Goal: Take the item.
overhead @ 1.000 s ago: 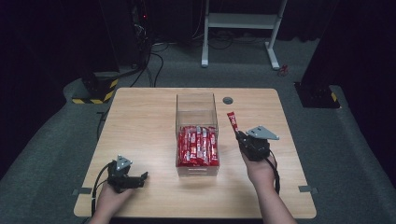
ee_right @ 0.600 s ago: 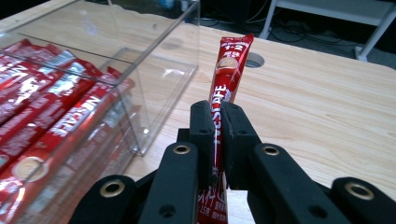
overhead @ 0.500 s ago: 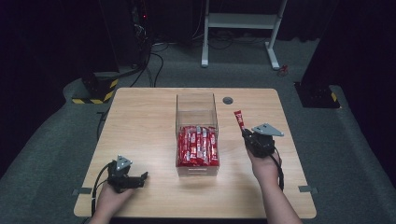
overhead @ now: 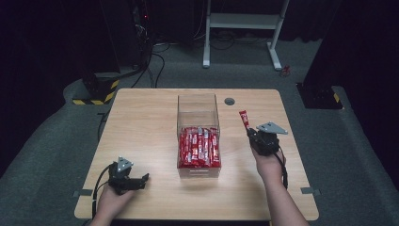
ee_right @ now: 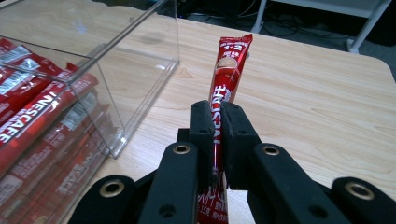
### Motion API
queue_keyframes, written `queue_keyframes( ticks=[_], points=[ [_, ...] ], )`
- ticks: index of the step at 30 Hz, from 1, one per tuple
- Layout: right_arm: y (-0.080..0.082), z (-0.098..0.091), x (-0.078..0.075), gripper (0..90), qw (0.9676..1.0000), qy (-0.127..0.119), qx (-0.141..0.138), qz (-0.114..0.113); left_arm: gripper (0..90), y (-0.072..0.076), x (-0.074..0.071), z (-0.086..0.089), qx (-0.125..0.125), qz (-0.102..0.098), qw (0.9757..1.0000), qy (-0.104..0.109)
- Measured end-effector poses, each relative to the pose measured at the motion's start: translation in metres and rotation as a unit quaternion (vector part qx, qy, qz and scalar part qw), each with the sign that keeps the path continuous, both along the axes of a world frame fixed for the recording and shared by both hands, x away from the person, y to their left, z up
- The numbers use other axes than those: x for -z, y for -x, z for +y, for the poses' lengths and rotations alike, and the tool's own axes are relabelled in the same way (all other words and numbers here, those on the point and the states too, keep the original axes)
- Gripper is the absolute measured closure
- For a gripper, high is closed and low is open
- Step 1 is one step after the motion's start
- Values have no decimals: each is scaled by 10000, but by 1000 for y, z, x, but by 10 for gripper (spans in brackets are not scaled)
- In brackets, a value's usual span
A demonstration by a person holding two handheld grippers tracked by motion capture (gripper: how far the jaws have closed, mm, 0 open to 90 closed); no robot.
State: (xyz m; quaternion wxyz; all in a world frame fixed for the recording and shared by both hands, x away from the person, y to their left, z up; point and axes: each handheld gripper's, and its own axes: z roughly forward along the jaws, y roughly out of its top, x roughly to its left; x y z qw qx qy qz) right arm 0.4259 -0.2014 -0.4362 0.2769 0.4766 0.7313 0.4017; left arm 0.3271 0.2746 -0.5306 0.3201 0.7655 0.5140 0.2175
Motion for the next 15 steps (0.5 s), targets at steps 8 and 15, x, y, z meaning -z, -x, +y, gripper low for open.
queue_keyframes(
  ticks=[8,15],
  points=[
    [-7,-3,8,842,9999,-42,58,72,28,0,0,0,4,-6,10000,-10],
    [-15,-3,18,842,9998,-5,96,158,29,0,0,0,1,-7,10000,-12]
  ],
)
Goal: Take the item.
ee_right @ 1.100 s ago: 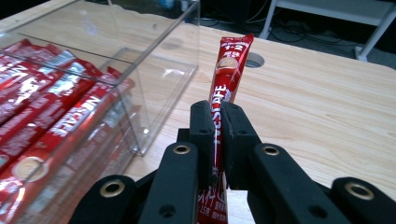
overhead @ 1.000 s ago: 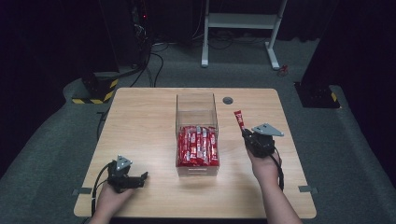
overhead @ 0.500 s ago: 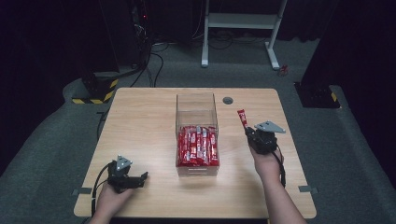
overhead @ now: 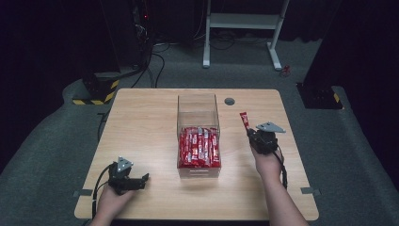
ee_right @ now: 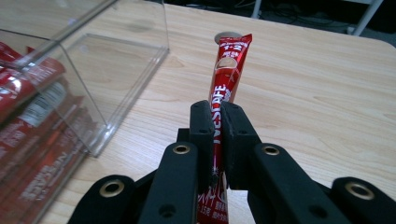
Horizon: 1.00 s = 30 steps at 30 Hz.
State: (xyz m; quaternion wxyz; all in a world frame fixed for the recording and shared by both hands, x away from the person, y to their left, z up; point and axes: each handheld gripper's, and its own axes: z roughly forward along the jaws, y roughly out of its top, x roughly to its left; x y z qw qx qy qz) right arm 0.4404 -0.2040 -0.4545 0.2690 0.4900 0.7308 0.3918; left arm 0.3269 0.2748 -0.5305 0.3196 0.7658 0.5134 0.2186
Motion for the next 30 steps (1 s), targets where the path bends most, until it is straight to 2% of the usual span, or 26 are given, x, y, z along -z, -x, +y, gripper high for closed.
queue_keyframes(
  ticks=[23,30],
  points=[
    [-18,-8,29,841,9989,24,291,378,32,0,0,0,-13,-5,10000,5],
    [-23,-13,39,841,9978,113,410,501,33,1,0,0,-14,-5,10000,6]
  ],
)
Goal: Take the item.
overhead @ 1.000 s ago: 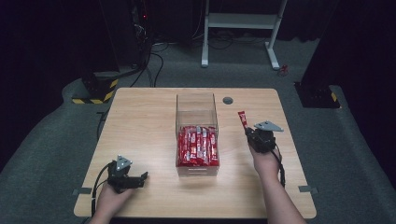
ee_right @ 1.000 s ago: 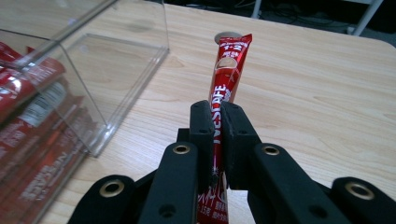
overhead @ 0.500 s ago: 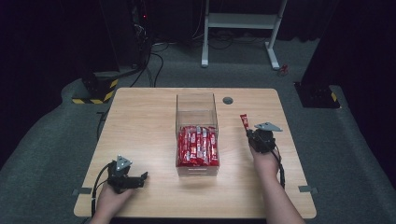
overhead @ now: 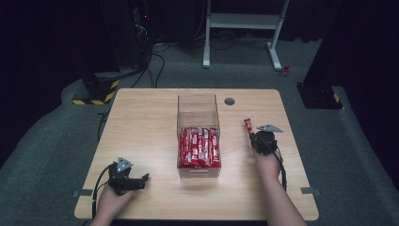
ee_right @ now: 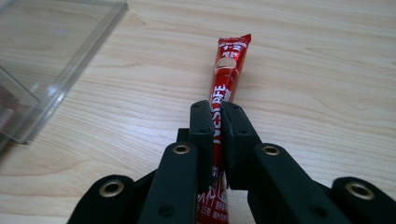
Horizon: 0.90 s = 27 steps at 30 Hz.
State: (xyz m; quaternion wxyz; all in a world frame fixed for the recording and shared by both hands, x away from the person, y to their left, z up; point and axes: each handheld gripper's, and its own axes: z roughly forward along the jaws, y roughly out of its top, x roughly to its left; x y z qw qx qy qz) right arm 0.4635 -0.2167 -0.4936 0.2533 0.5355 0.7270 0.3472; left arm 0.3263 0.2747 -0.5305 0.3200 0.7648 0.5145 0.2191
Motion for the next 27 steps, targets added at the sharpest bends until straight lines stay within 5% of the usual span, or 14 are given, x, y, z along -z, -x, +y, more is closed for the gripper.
queue_keyframes(
  ticks=[11,27],
  points=[
    [-4,-7,15,841,9996,-13,157,239,39,1,0,-1,-11,4,10000,-1],
    [-7,-7,20,817,9994,72,178,285,39,1,0,-1,-6,5,10000,3]
  ],
)
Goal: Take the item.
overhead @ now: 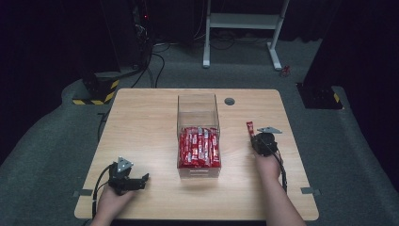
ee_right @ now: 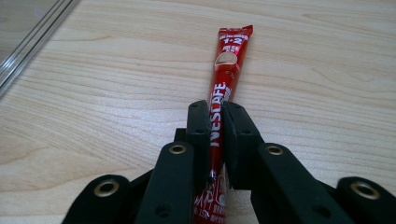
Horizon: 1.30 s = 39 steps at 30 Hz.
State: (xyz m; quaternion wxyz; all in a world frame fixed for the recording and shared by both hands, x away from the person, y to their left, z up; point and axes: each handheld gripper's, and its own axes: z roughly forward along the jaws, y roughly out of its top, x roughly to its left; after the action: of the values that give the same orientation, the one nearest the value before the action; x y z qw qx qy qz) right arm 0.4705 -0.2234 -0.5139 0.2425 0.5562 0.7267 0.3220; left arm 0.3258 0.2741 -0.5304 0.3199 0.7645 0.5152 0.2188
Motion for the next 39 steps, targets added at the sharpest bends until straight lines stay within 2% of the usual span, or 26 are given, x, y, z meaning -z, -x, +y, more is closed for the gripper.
queue_keyframes(
  ticks=[13,17,28,39],
  points=[
    [1,1,-2,721,10000,-57,22,-25,39,0,0,0,2,-3,10000,9],
    [1,3,-1,677,10000,39,-30,1,40,0,0,0,6,-2,10000,7],
    [2,0,-5,557,9999,-124,-39,-42,40,0,0,0,15,-9,10000,4],
    [6,-1,-13,468,9998,-128,-34,-134,40,-1,0,0,16,-12,10000,17]
  ],
)
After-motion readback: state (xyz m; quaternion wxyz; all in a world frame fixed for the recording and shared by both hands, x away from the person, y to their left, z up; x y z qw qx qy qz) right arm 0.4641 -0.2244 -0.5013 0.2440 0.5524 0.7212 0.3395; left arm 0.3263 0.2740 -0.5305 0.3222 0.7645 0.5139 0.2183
